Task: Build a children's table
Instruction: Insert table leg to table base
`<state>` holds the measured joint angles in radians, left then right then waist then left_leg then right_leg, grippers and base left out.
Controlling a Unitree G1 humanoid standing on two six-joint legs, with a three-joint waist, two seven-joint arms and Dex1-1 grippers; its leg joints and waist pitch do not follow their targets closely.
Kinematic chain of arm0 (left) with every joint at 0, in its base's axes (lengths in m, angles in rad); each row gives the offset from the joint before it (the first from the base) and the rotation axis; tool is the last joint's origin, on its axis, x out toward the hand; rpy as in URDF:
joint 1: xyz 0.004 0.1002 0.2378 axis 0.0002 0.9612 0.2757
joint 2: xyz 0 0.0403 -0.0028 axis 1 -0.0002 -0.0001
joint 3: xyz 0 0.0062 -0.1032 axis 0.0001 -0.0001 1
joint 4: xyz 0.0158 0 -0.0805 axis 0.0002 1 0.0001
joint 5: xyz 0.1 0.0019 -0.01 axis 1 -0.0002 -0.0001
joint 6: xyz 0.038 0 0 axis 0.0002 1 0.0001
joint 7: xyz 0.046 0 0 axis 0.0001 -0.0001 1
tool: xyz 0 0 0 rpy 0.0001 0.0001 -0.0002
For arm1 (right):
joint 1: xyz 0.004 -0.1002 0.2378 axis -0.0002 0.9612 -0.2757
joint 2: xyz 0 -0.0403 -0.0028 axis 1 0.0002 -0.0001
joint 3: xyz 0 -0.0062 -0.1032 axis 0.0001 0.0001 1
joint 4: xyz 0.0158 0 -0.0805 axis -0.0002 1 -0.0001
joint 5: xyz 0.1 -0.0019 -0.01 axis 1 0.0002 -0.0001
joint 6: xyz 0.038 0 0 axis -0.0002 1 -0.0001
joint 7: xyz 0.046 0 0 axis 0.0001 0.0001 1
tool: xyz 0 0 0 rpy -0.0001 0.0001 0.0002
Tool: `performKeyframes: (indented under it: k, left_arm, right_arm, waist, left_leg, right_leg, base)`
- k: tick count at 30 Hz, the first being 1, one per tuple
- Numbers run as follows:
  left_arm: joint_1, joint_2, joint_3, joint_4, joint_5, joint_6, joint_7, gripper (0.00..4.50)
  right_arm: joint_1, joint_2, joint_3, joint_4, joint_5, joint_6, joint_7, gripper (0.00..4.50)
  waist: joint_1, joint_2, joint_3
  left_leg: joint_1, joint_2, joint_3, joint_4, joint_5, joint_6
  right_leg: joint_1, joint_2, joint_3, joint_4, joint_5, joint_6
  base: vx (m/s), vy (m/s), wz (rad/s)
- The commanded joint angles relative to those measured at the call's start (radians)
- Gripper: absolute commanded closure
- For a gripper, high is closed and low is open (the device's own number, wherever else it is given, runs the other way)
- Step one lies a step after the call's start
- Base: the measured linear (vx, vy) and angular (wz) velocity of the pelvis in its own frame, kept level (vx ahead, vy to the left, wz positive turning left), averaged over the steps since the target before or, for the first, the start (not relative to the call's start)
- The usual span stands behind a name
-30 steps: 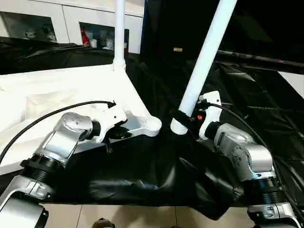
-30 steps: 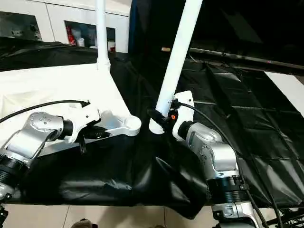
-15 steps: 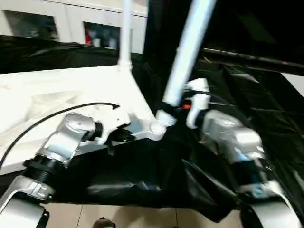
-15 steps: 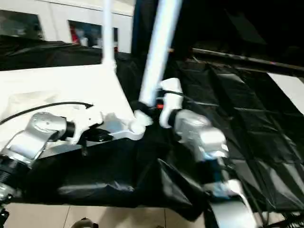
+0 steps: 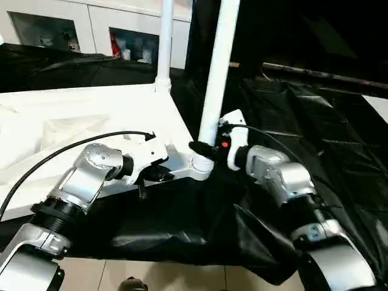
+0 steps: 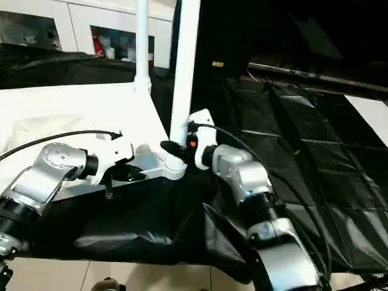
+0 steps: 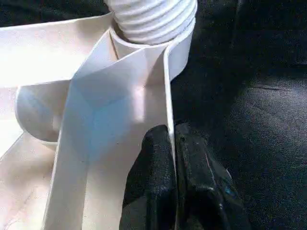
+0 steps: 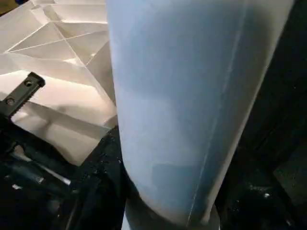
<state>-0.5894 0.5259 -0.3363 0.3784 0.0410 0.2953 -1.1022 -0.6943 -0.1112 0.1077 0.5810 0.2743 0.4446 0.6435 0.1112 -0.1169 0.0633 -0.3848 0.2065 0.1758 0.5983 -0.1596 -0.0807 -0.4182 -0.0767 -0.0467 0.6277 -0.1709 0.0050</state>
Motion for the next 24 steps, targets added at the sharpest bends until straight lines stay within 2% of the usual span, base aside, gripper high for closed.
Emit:
performKeyframes:
  k: [1,6,8,9,11,13,16,17,19,20,21,22,23,24]
  left_arm:
    - [-0.004,-0.018,-0.02,-0.027,-0.005,-0.024,-0.021,4.5]
    - [-0.003,-0.011,-0.019,-0.037,-0.007,-0.017,-0.03,4.5]
    - [-0.005,-0.007,-0.017,-0.038,-0.007,-0.017,-0.034,4.5]
    - [-0.005,-0.004,-0.016,-0.039,-0.008,-0.016,-0.037,4.5]
    - [-0.005,-0.001,-0.015,-0.039,-0.008,-0.017,-0.039,4.5]
    - [-0.001,0.006,-0.01,-0.044,-0.009,-0.013,-0.04,4.5]
    - [-0.001,0.007,-0.006,-0.046,-0.013,-0.009,-0.039,4.5]
    - [-0.002,0.007,-0.006,-0.041,-0.013,-0.012,-0.038,4.5]
    - [-0.006,0.007,-0.005,-0.032,-0.013,-0.016,-0.037,4.5]
    - [-0.011,0.005,-0.005,-0.026,-0.012,-0.018,-0.036,4.5]
    - [-0.015,0.004,-0.004,-0.02,-0.012,-0.021,-0.035,4.5]
    - [-0.018,0.003,-0.004,-0.017,-0.011,-0.022,-0.035,4.5]
    - [-0.019,0.003,-0.004,-0.015,-0.011,-0.022,-0.034,4.5]
    - [-0.021,0.002,-0.004,-0.012,-0.011,-0.023,-0.034,4.5]
  right_arm:
    - [-0.017,-0.002,-0.007,0.03,-0.013,-0.021,0.004,2.59]
    - [-0.038,0.016,-0.013,0.1,-0.022,-0.056,0.003,2.59]
    - [-0.051,0.022,-0.019,0.132,-0.022,-0.074,0.006,2.59]
    - [-0.056,0.026,-0.024,0.148,-0.021,-0.085,0.009,2.59]
    - [-0.058,0.03,-0.032,0.161,-0.016,-0.09,0.01,2.59]
    - [-0.038,0.041,-0.068,0.183,0.013,-0.105,0.023,2.59]
    - [-0.019,0.045,-0.09,0.197,0.029,-0.115,0.027,2.59]
    - [-0.003,0.047,-0.101,0.205,0.036,-0.126,0.028,2.59]
    - [0.021,0.049,-0.113,0.213,0.044,-0.138,0.031,2.59]
    - [0.035,0.051,-0.119,0.215,0.046,-0.148,0.03,2.59]
    - [0.05,0.054,-0.125,0.217,0.048,-0.157,0.028,2.59]
    - [0.058,0.056,-0.127,0.217,0.047,-0.163,0.026,2.59]
    - [0.062,0.057,-0.127,0.217,0.047,-0.166,0.024,2.59]
    - [0.07,0.061,-0.13,0.217,0.048,-0.172,0.023,2.59]
  waist:
    - [-0.008,0.013,-0.072]
    - [-0.007,0.015,-0.071]
    - [-0.009,0.021,-0.071]
    - [-0.011,0.018,-0.071]
    - [-0.011,0.021,-0.071]
    - [-0.01,0.024,-0.071]
    - [-0.009,0.023,-0.072]
    - [-0.004,0.046,-0.073]
    - [-0.004,0.039,-0.075]
    - [-0.003,0.045,-0.075]
    - [-0.004,0.041,-0.075]
    - [-0.002,0.049,-0.075]
    - [-0.002,0.045,-0.074]
    - [0.0,0.05,-0.074]
  left_leg:
    - [0.026,0.022,-0.001,-0.08,-0.244,-0.075]
    - [0.025,0.022,-0.002,-0.081,-0.263,-0.078]
    - [0.026,0.023,-0.006,-0.083,-0.291,-0.084]
    - [0.026,0.022,-0.006,-0.083,-0.299,-0.085]
    - [0.027,0.023,-0.007,-0.084,-0.3,-0.085]
    - [0.027,0.023,-0.007,-0.084,-0.303,-0.086]
    - [0.028,0.024,-0.006,-0.084,-0.301,-0.083]
    - [0.029,0.023,-0.01,-0.084,-0.3,-0.088]
    - [0.03,0.023,-0.008,-0.083,-0.306,-0.086]
    - [0.029,0.023,-0.009,-0.084,-0.303,-0.087]
    - [0.03,0.023,-0.007,-0.084,-0.306,-0.086]
    - [0.031,0.023,-0.008,-0.084,-0.31,-0.088]
    - [0.03,0.022,-0.008,-0.085,-0.32,-0.088]
    - [0.032,0.022,-0.008,-0.085,-0.33,-0.089]
  right_leg:
    - [0.038,-0.061,0.035,-0.068,-0.267,-0.158]
    - [0.038,-0.062,0.035,-0.07,-0.284,-0.156]
    - [0.037,-0.064,0.034,-0.071,-0.304,-0.158]
    - [0.037,-0.063,0.034,-0.072,-0.313,-0.157]
    - [0.037,-0.063,0.034,-0.072,-0.304,-0.16]
    - [0.037,-0.063,0.034,-0.07,-0.288,-0.166]
    - [0.037,-0.063,0.033,-0.069,-0.273,-0.175]
    - [0.038,-0.064,0.034,-0.064,-0.255,-0.181]
    - [0.04,-0.063,0.033,-0.067,-0.23,-0.187]
    - [0.041,-0.061,0.032,-0.063,-0.216,-0.194]
    - [0.039,-0.059,0.032,-0.065,-0.21,-0.197]
    - [0.04,-0.06,0.032,-0.063,-0.208,-0.2]
    - [0.04,-0.059,0.032,-0.065,-0.218,-0.201]
    - [0.039,-0.06,0.032,-0.066,-0.228,-0.2]
  base:
    - [0.0,0.0,0.0]
    - [0.0,0.0,0.0]
    - [0.0,0.0,0.0]
    - [0.0,0.0,0.0]
    - [0.0,0.0,0.0]
    - [0.0,0.0,0.0]
    - [0.0,0.0,0.0]
    - [0.0,0.0,0.0]
    - [0.0,0.0,0.0]
    - [0.0,0.0,0.0]
    - [0.0,0.0,0.0]
    - [0.0,0.0,0.0]
    - [0.0,0.0,0.0]
    - [0.0,0.0,0.0]
